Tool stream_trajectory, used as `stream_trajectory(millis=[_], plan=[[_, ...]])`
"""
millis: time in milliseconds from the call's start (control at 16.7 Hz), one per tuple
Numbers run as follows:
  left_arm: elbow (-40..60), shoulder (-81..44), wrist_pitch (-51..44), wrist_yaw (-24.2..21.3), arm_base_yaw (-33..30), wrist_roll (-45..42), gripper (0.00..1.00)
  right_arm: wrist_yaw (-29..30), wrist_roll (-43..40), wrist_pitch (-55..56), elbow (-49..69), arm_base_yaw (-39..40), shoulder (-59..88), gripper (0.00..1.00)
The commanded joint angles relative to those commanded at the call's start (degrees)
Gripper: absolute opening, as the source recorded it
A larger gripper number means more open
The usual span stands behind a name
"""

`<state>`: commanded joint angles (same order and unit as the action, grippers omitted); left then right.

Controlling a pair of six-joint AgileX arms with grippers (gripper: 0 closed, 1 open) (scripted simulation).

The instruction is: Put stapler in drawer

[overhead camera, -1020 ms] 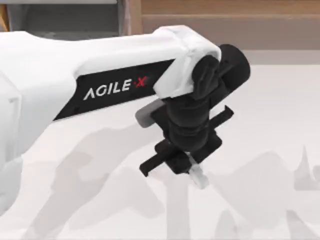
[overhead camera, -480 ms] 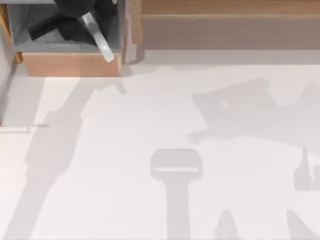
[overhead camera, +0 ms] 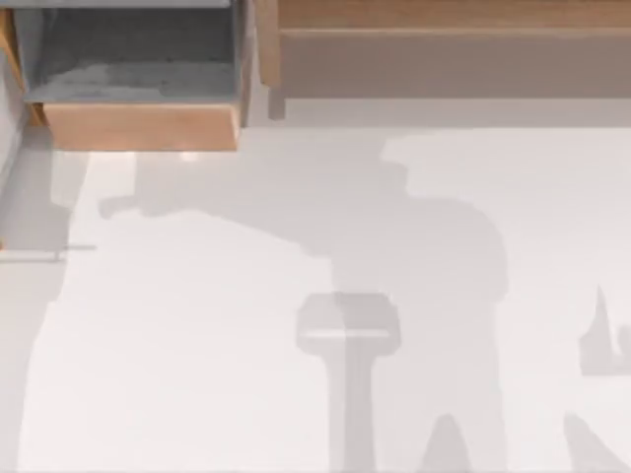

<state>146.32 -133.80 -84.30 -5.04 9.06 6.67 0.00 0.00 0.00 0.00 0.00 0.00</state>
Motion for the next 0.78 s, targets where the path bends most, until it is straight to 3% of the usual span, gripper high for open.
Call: stream_trajectory(millis=[180, 420, 780], plan=[[3.4, -7.2, -1.0, 1.1, 6.4, -11.4, 0.0, 0.0, 0.0, 0.0, 0.0, 0.0, 0.0, 1.0], [4.9, -15.7, -1.5, 2.5, 10.2, -22.4, 0.0, 0.0, 0.0, 0.0, 0.0, 0.0, 0.0, 1.0], [4.5, -20.2, -2.7, 3.6, 10.3, -28.2, 0.0, 0.0, 0.0, 0.0, 0.0, 0.0, 0.0, 1.0]])
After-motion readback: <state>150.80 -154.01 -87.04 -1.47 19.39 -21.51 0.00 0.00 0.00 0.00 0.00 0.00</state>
